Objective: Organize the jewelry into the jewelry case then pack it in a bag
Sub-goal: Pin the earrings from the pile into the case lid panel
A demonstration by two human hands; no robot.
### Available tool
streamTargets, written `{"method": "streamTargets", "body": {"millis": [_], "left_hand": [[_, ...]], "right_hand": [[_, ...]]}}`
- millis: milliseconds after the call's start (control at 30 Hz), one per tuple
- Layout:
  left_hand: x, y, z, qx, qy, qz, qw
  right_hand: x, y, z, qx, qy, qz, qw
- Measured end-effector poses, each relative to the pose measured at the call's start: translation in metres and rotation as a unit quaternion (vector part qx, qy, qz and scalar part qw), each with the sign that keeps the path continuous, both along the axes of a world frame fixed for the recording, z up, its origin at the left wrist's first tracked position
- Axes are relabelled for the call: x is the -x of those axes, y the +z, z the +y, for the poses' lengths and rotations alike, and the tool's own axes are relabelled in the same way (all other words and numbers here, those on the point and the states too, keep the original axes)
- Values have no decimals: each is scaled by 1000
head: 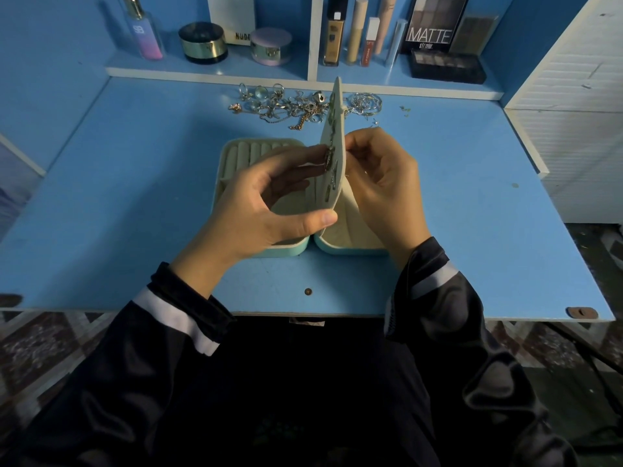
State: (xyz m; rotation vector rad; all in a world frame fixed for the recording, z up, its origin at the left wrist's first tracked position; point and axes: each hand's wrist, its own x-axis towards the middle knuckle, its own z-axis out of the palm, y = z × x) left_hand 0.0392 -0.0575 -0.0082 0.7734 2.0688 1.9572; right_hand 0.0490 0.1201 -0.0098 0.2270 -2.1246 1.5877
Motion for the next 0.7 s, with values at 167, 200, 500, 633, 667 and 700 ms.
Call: {"method": "streamTargets", "body": {"millis": [167,200,500,633,667,700], "left_hand": [[-1,1,0,3,2,4,1000],[-1,0,0,4,2,5,1000],[-1,1,0,11,3,14,1000],[-1,2,0,7,1,13,1000],[-1,2,0,3,2,11,1000],[-1,2,0,0,3,8,1000]], "right_hand": [[1,-2,-1,-39,-7,35,999],[1,-2,-1,-47,-13,42,998],[1,-4,-1,-121,-48,100,987],[1,-4,-1,-114,-52,100,987],[0,-3,-1,-102,-46,92,989],[0,-3,-1,-84,-36,81,993]]}}
